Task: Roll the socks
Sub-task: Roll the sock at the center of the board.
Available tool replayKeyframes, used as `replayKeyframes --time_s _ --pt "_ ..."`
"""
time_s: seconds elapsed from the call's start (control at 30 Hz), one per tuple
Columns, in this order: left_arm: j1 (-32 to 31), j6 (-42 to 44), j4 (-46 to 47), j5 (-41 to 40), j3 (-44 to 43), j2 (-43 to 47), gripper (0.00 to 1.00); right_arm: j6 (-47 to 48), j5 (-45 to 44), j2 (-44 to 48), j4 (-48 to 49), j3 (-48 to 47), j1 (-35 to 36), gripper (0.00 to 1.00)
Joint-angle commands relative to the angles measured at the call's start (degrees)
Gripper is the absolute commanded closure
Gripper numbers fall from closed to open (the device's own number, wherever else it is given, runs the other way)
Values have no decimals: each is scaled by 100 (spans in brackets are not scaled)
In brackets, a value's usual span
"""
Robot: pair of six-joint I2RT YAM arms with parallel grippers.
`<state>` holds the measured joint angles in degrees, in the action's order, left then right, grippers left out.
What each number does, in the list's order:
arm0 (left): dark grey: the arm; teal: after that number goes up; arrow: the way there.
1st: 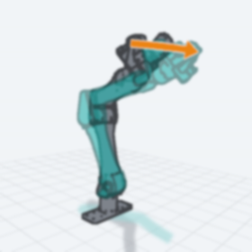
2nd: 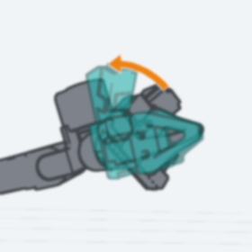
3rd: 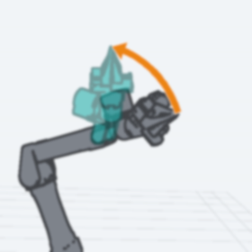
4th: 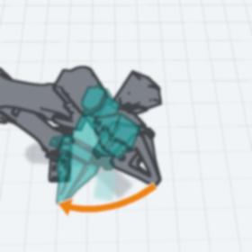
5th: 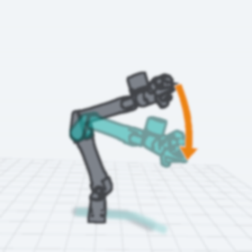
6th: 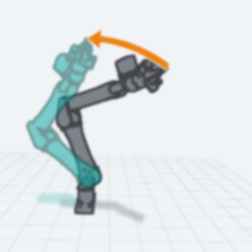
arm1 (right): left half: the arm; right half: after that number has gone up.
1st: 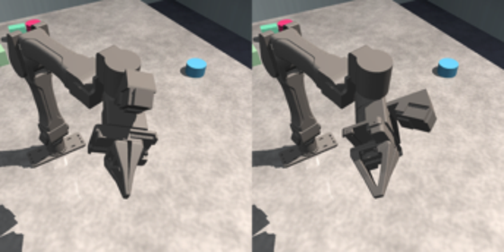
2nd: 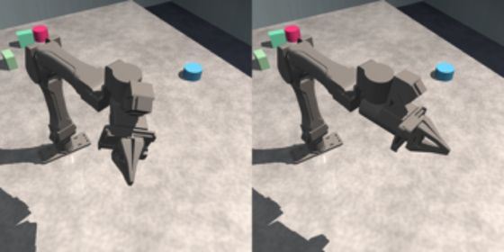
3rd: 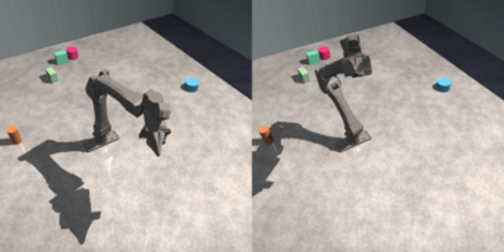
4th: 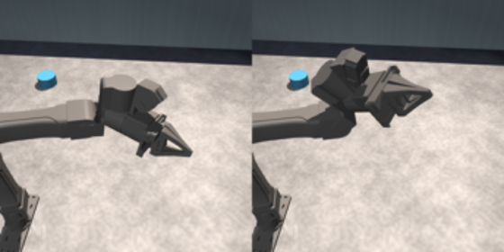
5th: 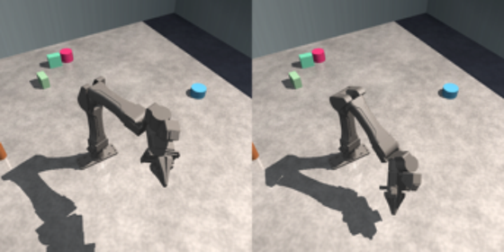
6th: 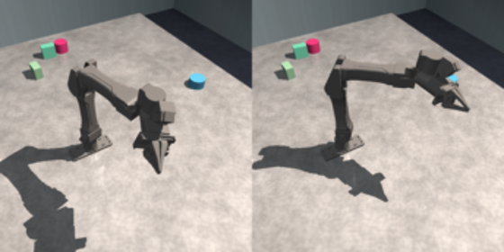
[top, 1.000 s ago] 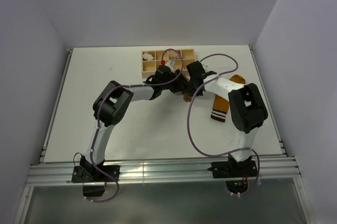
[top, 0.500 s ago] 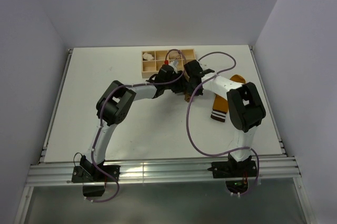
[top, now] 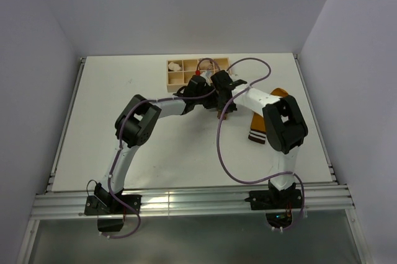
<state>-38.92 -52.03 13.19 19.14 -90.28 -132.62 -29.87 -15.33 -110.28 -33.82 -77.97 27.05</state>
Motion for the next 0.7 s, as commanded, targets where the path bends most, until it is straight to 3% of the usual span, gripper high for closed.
replayKeyframes --time_s 0.0,0.3,0.57,0.67 --pt "-178 9 -45 231 186 -194 99 51 180 85 411 124 143 87" --pt "-20 -246 447 389 582 -168 100 43 461 638 956 766 64 65" --pt "103 -387 641 538 670 -247 100 -186 1881 1912 1843 1864 -655 48" --pt "139 -439 729 582 696 -282 100 -396 2593 2449 2745 2504 -1015 46"
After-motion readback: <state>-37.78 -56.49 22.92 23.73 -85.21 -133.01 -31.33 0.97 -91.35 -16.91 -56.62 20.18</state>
